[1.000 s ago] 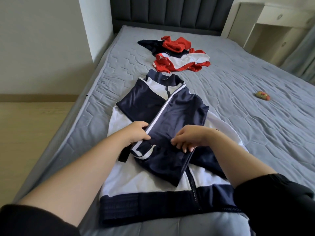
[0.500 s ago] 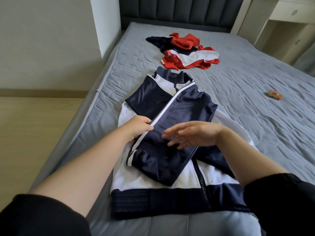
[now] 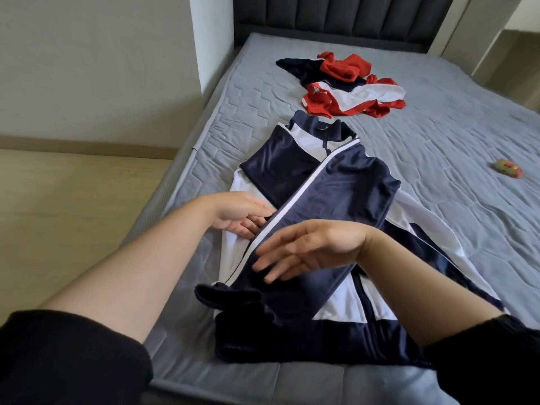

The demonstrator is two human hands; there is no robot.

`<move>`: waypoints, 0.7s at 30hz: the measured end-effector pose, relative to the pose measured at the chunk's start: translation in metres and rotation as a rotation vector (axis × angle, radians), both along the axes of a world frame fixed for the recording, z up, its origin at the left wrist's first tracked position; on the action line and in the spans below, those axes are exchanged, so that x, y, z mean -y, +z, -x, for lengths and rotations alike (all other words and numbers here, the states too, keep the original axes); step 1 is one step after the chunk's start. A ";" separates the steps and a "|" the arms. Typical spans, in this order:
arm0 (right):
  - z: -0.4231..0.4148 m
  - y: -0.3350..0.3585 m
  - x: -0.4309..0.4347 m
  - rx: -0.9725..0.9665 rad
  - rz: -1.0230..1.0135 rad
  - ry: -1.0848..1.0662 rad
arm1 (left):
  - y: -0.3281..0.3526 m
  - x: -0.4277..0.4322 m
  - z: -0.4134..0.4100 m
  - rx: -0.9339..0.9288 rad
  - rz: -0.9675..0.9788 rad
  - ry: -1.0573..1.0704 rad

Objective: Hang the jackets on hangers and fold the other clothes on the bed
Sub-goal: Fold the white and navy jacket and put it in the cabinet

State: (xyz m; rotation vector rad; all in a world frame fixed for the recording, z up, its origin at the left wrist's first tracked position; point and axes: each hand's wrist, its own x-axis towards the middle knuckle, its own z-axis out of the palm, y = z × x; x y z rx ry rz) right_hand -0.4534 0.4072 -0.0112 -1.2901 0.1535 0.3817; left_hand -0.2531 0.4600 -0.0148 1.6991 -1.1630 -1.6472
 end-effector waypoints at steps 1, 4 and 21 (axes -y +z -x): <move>-0.002 -0.003 0.001 -0.068 0.079 -0.154 | -0.002 0.000 0.003 0.021 0.008 0.013; -0.002 -0.018 0.009 -0.273 0.341 -0.662 | -0.008 0.004 0.018 0.141 0.040 0.064; 0.079 -0.036 0.113 -0.464 0.650 -1.715 | -0.018 0.091 0.063 1.064 0.544 0.067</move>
